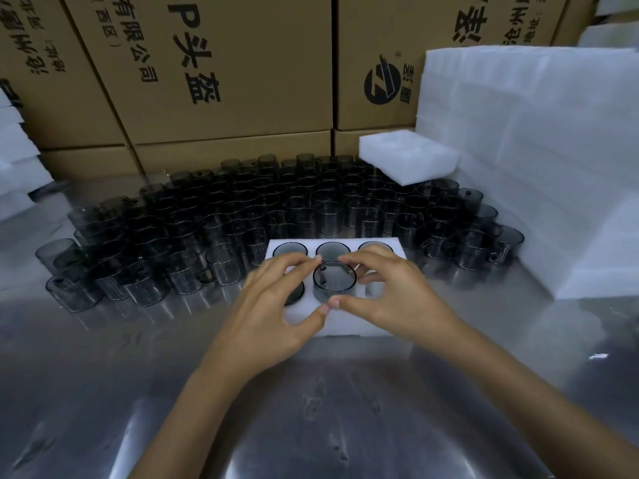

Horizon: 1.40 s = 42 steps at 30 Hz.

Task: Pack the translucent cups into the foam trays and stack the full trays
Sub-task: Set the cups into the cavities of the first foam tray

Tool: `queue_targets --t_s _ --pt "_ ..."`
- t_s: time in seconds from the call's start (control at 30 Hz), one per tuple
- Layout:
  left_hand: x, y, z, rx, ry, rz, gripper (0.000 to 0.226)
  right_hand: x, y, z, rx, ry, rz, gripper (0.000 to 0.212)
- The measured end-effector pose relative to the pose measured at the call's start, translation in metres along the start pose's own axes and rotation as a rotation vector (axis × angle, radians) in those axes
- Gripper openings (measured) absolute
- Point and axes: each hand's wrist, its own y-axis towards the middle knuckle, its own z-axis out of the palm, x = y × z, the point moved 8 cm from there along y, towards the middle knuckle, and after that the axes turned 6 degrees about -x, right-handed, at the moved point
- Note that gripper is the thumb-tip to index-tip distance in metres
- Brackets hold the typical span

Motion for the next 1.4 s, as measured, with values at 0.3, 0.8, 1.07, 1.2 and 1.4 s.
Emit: queue_targets --t_s 0.3,0.8,1.07,1.2,1.4 --pt "-0.005 -0.012 0.001 0.046 0.126 0.087 0.054 -0.008 -0.02 0.01 0.102 -0.595 -0.275 0.074" --pt "-0.002 0.028 0.007 0.066 0.039 -0.028 0.034 -0.012 0.021 -0.001 0.127 -0.356 -0.113 0.047" --pt "0.019 0.098 0.056 0.288 0.076 -0.166 0.039 -0.092 0.115 -0.041 -0.098 -0.269 0.313 0.021" --pt "0.035 0.095 0.078 0.394 0.238 -0.201 0.048 -0.113 0.133 -0.028 -0.016 -0.358 0.348 0.01" --pt "0.034 0.096 0.065 0.23 0.022 -0.239 0.038 -0.083 0.122 -0.035 -0.12 -0.42 0.07 0.011"
